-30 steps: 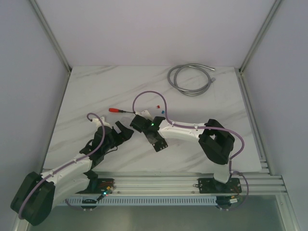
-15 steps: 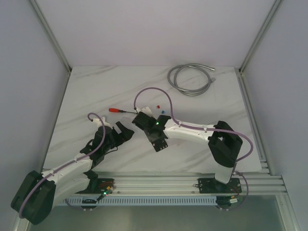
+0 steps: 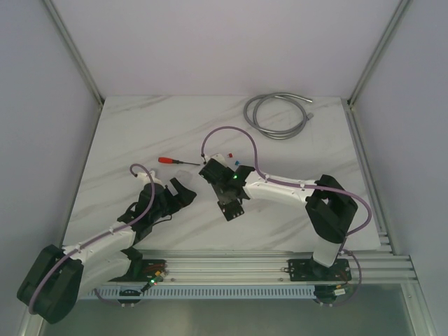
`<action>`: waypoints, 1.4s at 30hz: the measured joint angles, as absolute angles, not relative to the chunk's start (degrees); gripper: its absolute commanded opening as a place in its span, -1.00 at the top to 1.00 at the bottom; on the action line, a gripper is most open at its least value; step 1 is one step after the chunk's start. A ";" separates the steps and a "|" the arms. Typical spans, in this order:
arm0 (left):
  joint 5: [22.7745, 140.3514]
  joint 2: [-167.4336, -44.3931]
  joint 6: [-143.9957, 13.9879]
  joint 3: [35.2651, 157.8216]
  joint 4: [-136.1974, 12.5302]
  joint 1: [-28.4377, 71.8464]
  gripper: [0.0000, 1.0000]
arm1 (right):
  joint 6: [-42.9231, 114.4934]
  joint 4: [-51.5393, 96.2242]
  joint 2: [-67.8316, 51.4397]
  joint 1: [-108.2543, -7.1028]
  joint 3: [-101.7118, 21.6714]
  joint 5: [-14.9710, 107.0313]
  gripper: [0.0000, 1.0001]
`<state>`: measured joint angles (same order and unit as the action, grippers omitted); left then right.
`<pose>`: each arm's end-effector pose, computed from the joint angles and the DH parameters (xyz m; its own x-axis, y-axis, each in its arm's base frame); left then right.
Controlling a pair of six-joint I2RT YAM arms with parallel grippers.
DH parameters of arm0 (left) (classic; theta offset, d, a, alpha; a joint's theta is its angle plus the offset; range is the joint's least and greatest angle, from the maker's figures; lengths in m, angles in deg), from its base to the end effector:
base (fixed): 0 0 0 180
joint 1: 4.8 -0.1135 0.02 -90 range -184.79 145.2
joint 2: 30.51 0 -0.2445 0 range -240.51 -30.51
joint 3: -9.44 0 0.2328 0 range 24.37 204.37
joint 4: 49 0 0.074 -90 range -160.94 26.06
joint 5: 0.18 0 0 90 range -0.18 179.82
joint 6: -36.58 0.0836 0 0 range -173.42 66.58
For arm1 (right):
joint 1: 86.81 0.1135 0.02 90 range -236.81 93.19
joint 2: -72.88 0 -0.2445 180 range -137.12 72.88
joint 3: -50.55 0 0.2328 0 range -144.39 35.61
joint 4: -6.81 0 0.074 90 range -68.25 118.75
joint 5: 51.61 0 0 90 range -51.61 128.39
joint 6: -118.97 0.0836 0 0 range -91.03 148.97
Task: Snap on the fuse box
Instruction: Install the fuse at the fuse box base.
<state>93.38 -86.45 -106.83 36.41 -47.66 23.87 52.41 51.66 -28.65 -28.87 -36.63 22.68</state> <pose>0.2010 -0.1040 0.1303 -0.5883 -0.5917 -0.5512 -0.0701 0.7164 -0.6942 0.2174 0.3045 0.1627 -0.7136 -0.4179 -0.5623 -0.4996 0.8662 -0.0097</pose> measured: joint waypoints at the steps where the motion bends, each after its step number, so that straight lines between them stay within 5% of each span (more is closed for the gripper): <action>1: 93.24 -86.54 -106.83 36.41 -47.66 23.87 -1.00 | 52.30 51.55 -28.65 -28.94 -36.55 22.79 0.57; 21: 91.32 -88.22 -106.68 36.47 -47.27 23.87 -1.00 | 51.84 50.70 -29.42 -30.08 -35.30 24.26 0.66; 42: 90.93 -88.75 -106.68 36.78 -47.07 23.87 -1.00 | 51.58 50.02 -30.51 -30.16 -35.24 25.31 1.00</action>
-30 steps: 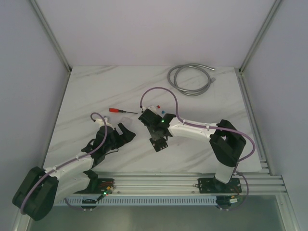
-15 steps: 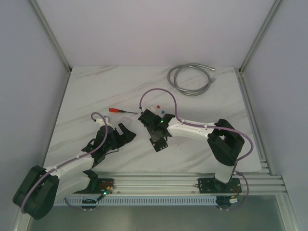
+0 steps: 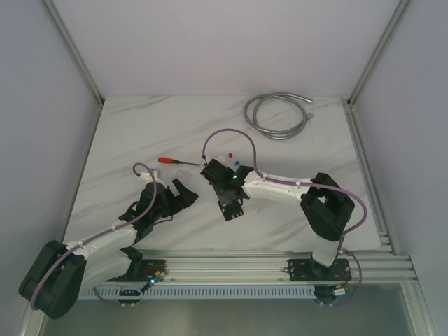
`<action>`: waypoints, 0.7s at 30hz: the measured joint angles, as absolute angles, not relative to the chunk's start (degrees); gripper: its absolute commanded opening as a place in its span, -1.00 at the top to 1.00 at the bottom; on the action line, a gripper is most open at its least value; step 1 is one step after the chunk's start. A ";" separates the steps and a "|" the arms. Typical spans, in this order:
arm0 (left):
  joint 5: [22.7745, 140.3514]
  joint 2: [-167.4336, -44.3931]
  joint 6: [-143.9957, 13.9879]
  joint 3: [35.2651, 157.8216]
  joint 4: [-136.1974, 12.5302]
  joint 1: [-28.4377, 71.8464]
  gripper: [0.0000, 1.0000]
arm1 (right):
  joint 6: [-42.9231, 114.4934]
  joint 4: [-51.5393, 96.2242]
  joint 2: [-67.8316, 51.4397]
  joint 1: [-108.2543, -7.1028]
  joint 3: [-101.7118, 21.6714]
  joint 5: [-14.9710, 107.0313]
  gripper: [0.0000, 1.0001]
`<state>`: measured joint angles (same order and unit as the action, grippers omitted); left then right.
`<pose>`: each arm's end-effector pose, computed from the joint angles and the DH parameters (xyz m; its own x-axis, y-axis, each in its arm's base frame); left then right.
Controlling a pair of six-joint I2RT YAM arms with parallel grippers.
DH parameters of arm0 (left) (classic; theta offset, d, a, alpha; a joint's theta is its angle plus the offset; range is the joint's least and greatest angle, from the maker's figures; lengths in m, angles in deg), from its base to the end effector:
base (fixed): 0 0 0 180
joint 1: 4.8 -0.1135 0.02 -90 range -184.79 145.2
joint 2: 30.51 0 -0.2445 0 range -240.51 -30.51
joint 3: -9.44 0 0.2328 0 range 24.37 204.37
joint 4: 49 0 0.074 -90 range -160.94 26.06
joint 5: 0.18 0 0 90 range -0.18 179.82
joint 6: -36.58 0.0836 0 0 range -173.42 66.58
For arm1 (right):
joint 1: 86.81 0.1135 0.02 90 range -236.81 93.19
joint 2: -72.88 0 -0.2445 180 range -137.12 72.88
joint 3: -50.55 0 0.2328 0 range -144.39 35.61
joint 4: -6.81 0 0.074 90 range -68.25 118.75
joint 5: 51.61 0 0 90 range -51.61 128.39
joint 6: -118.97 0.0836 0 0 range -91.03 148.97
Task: Snap on the fuse box
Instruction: Install the fuse at the fuse box base.
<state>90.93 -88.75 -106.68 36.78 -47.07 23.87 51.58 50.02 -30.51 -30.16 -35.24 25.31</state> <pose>0.2016 -0.1084 0.1255 -0.6267 -0.5705 -0.5309 -0.0625 0.7158 -0.6955 0.2216 0.3023 0.1453 -0.7325 -0.4319 -0.5262 -0.5106 0.8598 0.0051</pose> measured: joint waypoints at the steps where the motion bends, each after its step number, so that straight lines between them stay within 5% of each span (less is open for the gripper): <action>1: 90.88 -88.75 -106.68 36.78 -47.05 23.87 -1.00 | 51.58 50.02 -30.51 -30.25 -35.24 25.31 1.00; 21: 88.13 -90.08 -106.68 37.28 -46.83 23.87 -0.98 | 53.00 43.61 -27.21 -34.64 -29.29 30.64 1.00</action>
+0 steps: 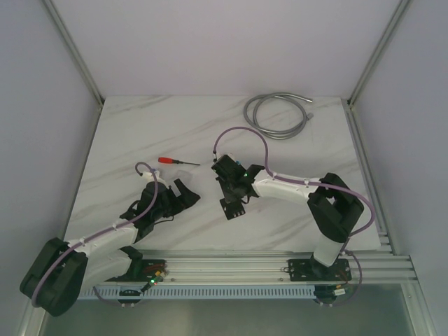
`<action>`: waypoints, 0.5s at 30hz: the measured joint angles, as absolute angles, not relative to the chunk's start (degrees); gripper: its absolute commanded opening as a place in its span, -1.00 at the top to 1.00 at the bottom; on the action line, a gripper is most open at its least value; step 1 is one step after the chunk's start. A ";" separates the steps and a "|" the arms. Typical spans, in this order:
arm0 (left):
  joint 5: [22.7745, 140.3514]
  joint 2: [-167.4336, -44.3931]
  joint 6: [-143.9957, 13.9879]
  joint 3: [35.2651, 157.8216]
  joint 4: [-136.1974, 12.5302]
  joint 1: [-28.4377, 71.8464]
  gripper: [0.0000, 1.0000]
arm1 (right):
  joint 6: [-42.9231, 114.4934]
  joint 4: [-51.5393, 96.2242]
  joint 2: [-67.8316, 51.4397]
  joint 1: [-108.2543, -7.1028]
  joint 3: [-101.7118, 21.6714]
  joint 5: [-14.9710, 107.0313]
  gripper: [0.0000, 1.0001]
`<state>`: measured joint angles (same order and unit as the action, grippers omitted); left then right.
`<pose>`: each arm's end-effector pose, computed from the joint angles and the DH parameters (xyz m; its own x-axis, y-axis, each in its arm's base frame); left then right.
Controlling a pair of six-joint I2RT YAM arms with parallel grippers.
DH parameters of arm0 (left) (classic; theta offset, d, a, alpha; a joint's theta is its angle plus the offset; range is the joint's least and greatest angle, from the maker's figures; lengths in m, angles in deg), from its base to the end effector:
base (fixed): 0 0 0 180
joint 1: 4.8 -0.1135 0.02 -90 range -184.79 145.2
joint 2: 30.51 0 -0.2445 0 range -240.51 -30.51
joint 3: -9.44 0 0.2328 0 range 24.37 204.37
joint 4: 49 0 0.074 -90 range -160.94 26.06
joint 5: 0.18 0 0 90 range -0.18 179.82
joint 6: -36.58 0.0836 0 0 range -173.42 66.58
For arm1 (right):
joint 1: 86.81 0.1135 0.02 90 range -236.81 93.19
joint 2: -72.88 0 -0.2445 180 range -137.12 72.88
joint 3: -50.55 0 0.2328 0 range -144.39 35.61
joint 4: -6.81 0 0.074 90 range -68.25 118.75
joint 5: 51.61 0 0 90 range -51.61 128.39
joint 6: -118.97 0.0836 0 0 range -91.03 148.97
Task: Snap on the fuse box
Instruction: Install the fuse at the fuse box base.
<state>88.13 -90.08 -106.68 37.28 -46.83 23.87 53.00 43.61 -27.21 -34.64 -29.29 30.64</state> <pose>0.2017 -0.1131 0.1242 -0.6613 -0.5514 -0.5087 -0.0465 0.7069 -0.7058 0.2337 0.2826 0.1420 -0.7704 -0.3343 -0.5428 -0.4641 0.8779 0.1181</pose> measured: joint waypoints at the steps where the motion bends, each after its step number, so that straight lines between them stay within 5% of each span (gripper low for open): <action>1: 88.09 -90.10 -106.68 37.28 -46.86 23.87 -0.98 | 53.16 43.59 -27.25 -34.67 -29.25 30.64 1.00; 15: 87.30 -90.01 -106.66 37.28 -46.86 24.15 -0.95 | 54.95 39.07 -25.50 -36.59 -25.01 33.39 1.00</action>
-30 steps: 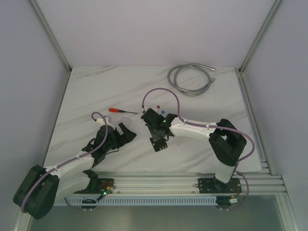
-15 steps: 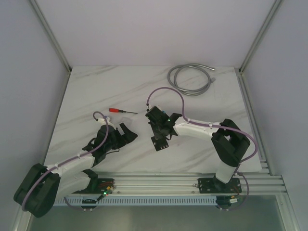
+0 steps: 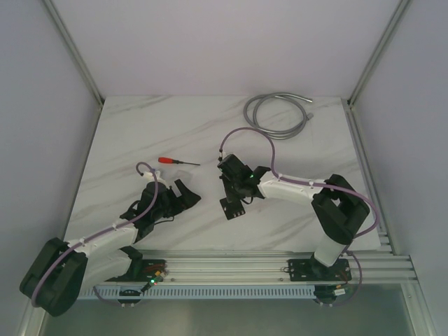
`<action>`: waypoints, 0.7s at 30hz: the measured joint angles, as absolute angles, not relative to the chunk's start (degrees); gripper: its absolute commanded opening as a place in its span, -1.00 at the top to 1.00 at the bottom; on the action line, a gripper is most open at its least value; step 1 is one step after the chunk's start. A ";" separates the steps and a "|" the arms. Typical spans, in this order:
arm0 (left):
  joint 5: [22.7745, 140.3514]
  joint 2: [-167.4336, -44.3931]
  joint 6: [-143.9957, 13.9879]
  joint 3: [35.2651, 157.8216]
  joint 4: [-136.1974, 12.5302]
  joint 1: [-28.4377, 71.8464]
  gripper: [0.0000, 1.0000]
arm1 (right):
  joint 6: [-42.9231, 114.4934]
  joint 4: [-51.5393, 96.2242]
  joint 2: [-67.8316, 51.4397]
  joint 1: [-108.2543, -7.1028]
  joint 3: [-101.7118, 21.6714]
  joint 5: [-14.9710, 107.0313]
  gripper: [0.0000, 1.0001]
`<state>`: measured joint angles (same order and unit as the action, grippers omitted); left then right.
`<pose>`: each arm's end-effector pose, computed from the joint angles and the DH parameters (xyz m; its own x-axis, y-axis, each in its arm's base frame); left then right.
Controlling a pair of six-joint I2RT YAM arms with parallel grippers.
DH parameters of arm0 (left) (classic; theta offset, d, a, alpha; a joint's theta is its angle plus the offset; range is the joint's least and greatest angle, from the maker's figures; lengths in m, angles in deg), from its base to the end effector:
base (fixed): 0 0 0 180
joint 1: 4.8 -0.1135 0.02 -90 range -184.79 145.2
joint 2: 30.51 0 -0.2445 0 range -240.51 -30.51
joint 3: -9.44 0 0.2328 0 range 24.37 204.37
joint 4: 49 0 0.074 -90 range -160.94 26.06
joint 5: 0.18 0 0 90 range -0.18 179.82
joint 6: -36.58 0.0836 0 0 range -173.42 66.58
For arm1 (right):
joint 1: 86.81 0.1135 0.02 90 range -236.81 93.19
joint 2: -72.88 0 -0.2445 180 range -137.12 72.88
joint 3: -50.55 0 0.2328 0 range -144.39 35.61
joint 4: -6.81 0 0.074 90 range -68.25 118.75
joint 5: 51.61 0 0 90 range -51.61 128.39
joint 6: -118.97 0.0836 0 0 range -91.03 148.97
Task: Snap on the fuse box
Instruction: Install the fuse at the fuse box base.
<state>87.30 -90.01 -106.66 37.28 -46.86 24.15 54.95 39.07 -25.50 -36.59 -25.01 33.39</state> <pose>0.2005 -0.1151 0.1244 -0.6723 -0.5428 -0.5034 -0.0360 0.7032 -0.7101 0.2361 0.2722 0.1361 -0.7930 -0.2704 -0.5459 -0.4297 0.8835 0.1865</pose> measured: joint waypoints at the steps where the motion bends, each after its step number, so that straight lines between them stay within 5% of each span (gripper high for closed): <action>1: 87.21 -90.01 -106.66 37.28 -46.86 24.18 -0.94 | 55.03 38.78 -25.39 -36.70 -24.77 33.61 1.00; 21: 86.62 -90.73 -106.72 38.90 -46.86 29.14 -0.77 | 55.52 39.24 -25.66 -37.00 -25.05 33.50 1.00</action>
<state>86.62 -90.73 -106.72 38.90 -46.86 29.14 55.52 39.24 -25.66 -37.00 -25.05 33.50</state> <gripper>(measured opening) 0.895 0.054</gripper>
